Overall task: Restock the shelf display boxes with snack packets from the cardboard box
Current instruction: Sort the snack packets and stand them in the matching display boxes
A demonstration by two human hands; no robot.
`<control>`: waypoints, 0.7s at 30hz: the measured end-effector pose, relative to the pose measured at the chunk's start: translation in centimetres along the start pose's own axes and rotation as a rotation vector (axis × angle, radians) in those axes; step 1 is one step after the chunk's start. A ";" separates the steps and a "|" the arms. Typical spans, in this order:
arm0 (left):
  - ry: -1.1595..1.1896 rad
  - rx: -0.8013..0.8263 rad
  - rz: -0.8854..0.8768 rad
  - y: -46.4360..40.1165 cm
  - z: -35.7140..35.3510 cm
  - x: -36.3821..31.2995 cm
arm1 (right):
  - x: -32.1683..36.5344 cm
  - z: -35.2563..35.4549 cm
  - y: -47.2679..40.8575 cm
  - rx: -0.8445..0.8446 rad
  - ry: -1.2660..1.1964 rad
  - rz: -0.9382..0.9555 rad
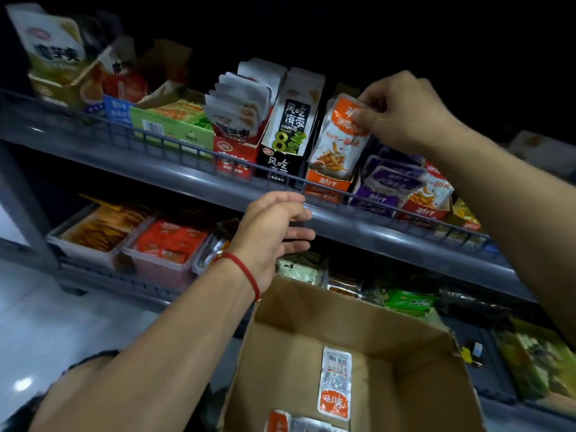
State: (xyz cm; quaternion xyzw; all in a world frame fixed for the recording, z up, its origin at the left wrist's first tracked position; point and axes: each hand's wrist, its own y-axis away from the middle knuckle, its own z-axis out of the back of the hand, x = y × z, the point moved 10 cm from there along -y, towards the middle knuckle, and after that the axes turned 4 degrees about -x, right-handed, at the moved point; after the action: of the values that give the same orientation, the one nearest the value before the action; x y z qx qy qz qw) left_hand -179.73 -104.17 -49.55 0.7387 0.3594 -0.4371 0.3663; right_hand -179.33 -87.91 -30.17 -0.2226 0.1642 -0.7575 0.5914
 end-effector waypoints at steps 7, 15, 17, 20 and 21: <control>0.003 0.002 0.010 0.1 0.0 0.1 | -0.2 0.7 -0.9 0.006 0.026 -0.023; -0.008 -0.007 0.023 -0.1 -0.1 0.3 | -0.3 0.9 -1.1 0.017 0.094 0.002; -0.008 -0.011 0.021 -0.1 -0.1 0.3 | -0.5 0.6 -1.2 0.020 0.109 0.009; -0.010 -0.014 0.019 -0.1 -0.1 0.4 | -0.7 -0.6 -1.4 0.035 0.117 0.021; -0.012 -0.013 0.019 -0.1 -0.2 0.4 | -0.7 -1.2 -1.5 0.046 0.126 0.031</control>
State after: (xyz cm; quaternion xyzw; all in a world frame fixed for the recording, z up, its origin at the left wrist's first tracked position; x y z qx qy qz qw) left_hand -179.60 -103.86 -49.87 0.7369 0.3529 -0.4356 0.3777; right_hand -181.06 -86.93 -30.55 -0.1582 0.1870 -0.7644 0.5964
